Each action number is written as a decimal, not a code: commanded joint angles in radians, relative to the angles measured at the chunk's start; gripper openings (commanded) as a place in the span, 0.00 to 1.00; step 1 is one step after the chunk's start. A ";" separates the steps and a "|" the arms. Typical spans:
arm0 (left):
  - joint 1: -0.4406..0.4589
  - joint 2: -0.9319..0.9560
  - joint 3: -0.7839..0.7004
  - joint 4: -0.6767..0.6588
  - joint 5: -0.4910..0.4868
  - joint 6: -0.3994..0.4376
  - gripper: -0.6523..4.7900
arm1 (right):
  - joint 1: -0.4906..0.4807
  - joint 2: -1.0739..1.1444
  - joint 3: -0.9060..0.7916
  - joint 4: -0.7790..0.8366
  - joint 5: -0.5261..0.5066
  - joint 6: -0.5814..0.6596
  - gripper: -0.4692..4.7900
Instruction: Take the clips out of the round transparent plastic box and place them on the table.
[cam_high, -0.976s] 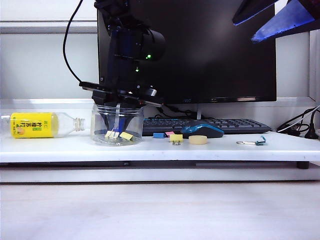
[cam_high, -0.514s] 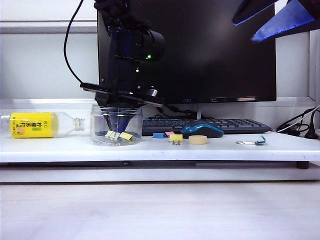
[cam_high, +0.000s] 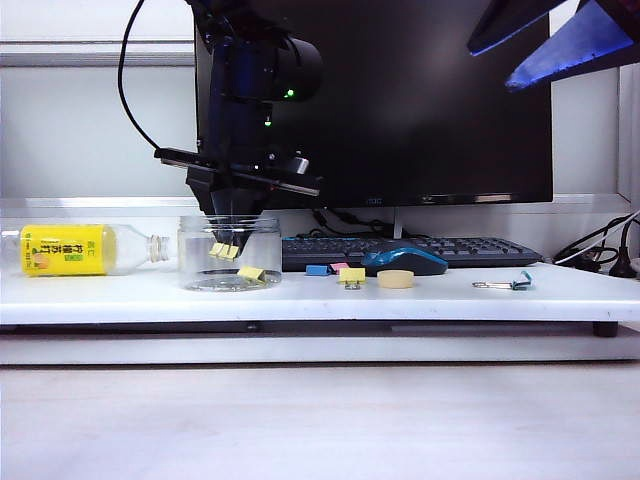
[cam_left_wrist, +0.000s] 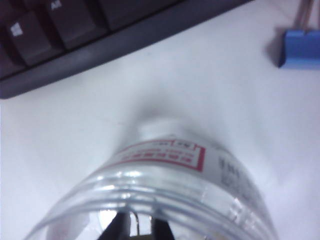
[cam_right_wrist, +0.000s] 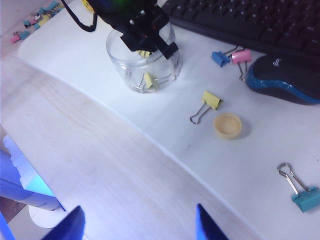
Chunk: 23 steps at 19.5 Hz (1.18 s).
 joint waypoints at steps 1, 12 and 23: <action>-0.002 -0.039 0.001 -0.006 0.000 0.006 0.15 | 0.001 -0.001 0.005 0.010 -0.001 -0.003 0.63; -0.003 -0.238 0.001 0.006 0.119 0.050 0.15 | -0.001 -0.002 0.005 0.003 0.177 -0.024 0.63; -0.101 -0.230 -0.001 0.188 0.359 0.110 0.15 | -0.179 -0.006 0.005 -0.017 0.249 -0.003 0.63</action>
